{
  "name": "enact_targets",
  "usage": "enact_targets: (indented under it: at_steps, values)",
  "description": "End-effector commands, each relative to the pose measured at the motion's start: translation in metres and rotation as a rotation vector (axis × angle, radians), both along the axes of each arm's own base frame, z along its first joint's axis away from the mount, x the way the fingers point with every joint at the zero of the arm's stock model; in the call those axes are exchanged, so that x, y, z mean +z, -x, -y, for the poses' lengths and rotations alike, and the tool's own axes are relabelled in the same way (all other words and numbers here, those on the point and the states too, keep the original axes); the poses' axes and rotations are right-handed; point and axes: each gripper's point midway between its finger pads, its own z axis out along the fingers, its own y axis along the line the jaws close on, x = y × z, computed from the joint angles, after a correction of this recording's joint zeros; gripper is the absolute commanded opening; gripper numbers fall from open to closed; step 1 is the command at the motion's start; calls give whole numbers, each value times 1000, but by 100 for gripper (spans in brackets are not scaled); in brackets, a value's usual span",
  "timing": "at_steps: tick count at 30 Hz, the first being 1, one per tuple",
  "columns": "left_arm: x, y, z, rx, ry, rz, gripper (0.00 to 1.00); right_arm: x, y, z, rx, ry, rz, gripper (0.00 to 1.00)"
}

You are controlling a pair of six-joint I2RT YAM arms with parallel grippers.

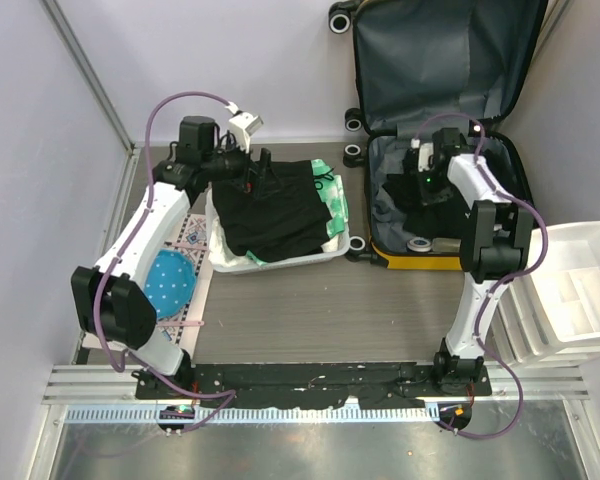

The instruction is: Open, take out, and arrange the luggage

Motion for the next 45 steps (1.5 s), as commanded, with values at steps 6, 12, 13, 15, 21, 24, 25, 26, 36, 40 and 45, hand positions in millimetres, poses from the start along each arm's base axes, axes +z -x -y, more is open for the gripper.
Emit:
enact_targets:
  at_steps: [6,12,13,15,21,24,25,26,36,40,45]
  values:
    - [0,-12,45,-78,54,36,92,83,-17,24,-31,-262,164,0]
    - [-18,-20,98,-87,69,-31,93,82,-22,29,-95,-381,133,1]
    - [-21,-22,105,-85,74,-49,93,79,-23,28,-105,-383,126,6]
    - [-27,-27,121,-85,104,-107,93,75,-23,18,-103,-383,105,31]
    - [-25,-33,134,-81,168,-141,93,72,-12,0,32,-142,149,76]
    - [-28,-33,131,-72,163,-139,93,62,-8,-14,66,-33,133,84]
    - [-26,-32,130,-70,162,-136,93,57,-8,-29,94,-18,127,84]
    - [-26,-33,129,-64,161,-133,93,53,-6,-31,87,-8,114,84]
    - [-26,-39,107,7,148,-125,93,15,-23,-33,-22,140,165,82]
    - [-24,-34,103,-12,150,-111,93,8,-21,-34,-2,126,144,75]
    - [-30,-29,102,-27,149,-108,93,-14,-17,-38,9,99,75,74]
